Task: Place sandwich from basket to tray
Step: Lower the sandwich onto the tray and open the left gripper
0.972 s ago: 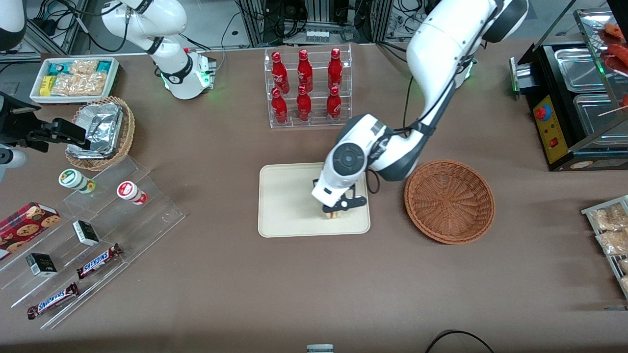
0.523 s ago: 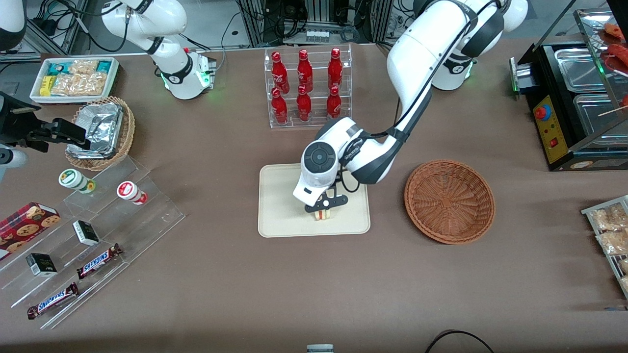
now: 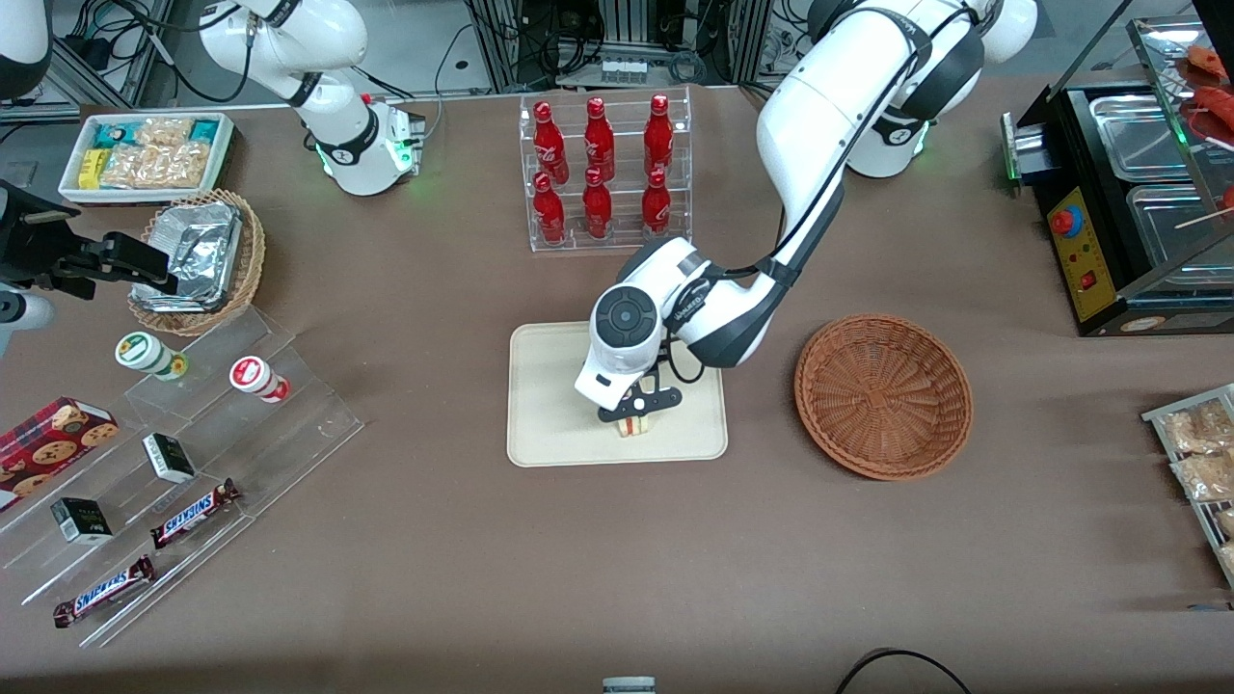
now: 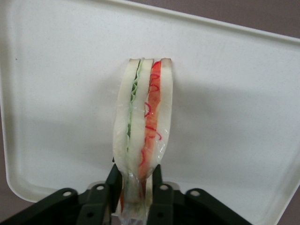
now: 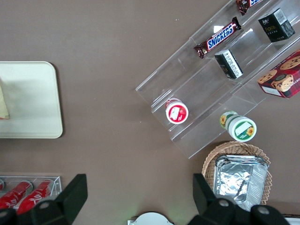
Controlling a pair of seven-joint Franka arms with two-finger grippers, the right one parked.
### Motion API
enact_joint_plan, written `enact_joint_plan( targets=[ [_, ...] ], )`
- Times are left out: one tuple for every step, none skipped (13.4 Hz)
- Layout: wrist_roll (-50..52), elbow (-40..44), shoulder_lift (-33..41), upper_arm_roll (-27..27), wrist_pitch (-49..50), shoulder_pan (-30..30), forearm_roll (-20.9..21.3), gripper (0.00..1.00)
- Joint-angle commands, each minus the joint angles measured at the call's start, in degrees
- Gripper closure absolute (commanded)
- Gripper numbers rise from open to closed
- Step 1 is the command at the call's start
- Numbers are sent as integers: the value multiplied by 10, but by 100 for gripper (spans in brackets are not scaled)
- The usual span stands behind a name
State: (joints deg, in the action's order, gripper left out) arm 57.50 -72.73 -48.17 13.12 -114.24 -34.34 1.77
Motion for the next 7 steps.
enact_joint_plan(
  targets=[
    [7,25,2,-1,16,-2,1,0],
    [7,34,16,-1,24,1,1,0],
    [6,36,32,-2,40,2,2,0],
    [6,36,47,-2,58,2,3,0],
    [4,37,63,-4,69,4,2,0],
    [-11,37,76,-2,81,21,1,0],
    [-39,37,91,-1,95,33,1,0]
  ],
)
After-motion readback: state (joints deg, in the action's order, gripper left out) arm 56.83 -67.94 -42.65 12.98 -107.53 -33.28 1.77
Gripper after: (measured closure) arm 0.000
